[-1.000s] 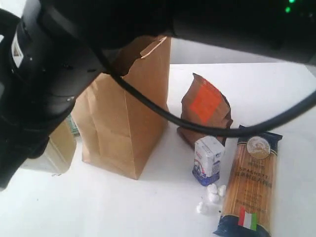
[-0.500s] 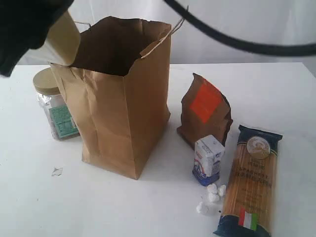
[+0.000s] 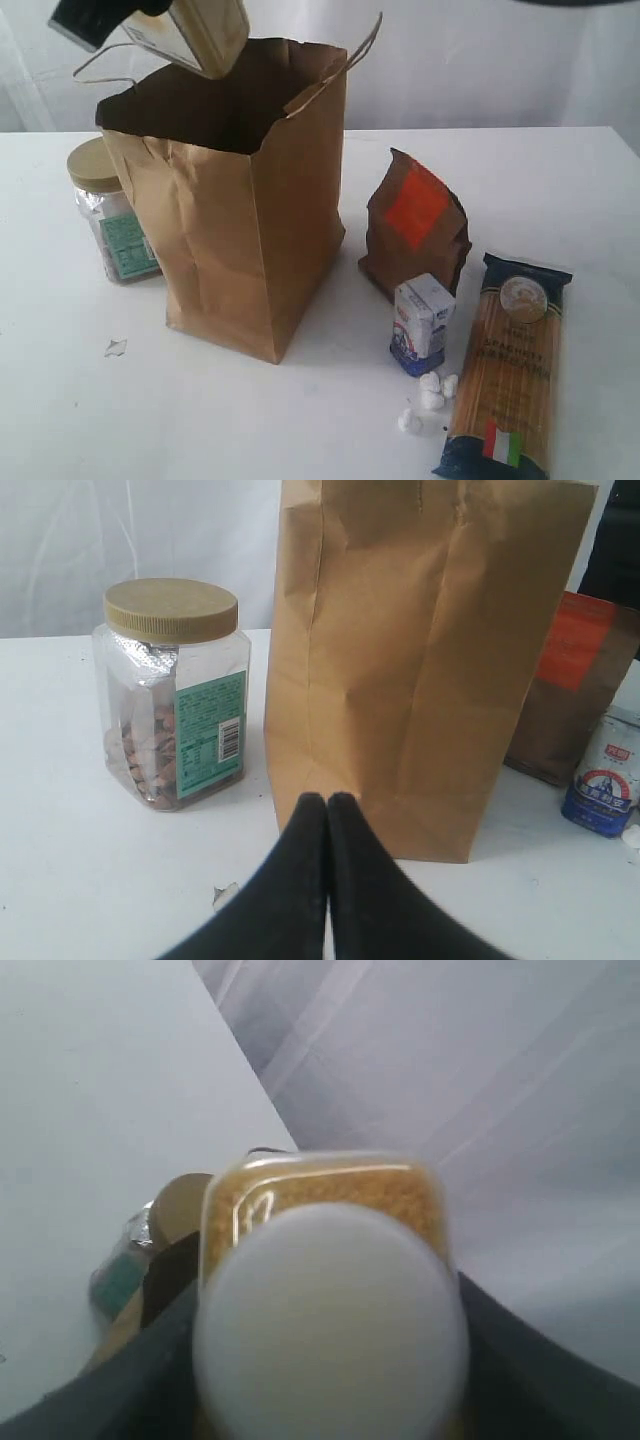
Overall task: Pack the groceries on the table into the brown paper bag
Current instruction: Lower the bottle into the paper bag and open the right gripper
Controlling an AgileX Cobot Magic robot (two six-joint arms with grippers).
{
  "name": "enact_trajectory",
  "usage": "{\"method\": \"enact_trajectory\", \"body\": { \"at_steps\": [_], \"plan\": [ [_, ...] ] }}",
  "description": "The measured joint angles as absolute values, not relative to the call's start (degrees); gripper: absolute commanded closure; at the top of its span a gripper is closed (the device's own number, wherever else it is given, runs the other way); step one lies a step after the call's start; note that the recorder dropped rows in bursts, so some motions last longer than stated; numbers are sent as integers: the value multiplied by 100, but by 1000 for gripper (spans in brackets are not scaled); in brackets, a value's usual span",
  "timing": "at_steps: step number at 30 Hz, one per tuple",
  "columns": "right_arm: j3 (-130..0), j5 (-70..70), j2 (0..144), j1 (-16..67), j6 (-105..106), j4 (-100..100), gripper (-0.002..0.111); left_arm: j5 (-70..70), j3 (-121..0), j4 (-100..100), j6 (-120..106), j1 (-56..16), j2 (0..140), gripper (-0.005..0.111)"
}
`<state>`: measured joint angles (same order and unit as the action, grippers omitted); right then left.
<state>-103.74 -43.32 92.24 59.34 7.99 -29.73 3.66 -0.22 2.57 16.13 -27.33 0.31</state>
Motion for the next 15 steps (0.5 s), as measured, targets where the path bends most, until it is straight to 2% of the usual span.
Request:
{"method": "enact_trajectory", "body": {
  "at_steps": [15],
  "plan": [
    [-10374, -4209, 10057, 5137, -43, -2762, 108, 366, -22, 257, 1613, -2733, 31, 107]
  ]
}}
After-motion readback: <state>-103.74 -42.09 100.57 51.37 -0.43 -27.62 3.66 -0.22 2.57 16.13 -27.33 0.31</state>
